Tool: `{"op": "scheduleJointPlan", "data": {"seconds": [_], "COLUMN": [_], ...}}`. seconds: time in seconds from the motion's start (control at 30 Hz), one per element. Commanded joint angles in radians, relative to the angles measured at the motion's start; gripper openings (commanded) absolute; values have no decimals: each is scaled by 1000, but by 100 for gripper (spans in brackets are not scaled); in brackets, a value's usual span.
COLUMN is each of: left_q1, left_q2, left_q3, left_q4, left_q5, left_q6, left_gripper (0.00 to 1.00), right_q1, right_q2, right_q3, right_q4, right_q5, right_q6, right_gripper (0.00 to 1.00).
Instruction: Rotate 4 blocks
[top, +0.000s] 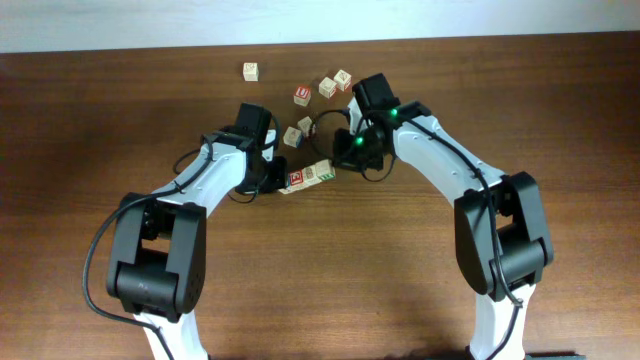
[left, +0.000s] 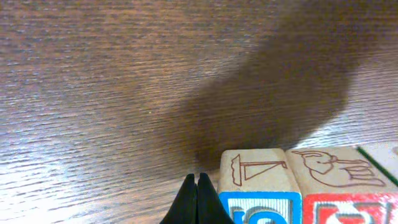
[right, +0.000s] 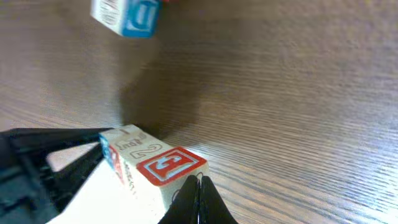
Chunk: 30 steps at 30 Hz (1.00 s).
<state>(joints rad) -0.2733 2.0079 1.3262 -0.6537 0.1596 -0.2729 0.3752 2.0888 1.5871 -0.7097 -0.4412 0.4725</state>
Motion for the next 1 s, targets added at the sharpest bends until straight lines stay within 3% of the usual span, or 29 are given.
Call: {"op": "scheduleJointPlan", "data": {"seconds": [0.0,0.97], "left_q1": [-30,-24], "left_q2": [10,10], "left_q3": [13,16], "left_q4": [9,5], "left_q5": [107,107], "left_q6": [-3,-2], "left_gripper": [0,0], "right_q1": [78,175], "right_q2": [-29,-28], "right_q3": [29,29], "right_q4": [8,11], "right_q5": [-85,-52], "right_q6": [15,19], "right_gripper": [4,4]}}
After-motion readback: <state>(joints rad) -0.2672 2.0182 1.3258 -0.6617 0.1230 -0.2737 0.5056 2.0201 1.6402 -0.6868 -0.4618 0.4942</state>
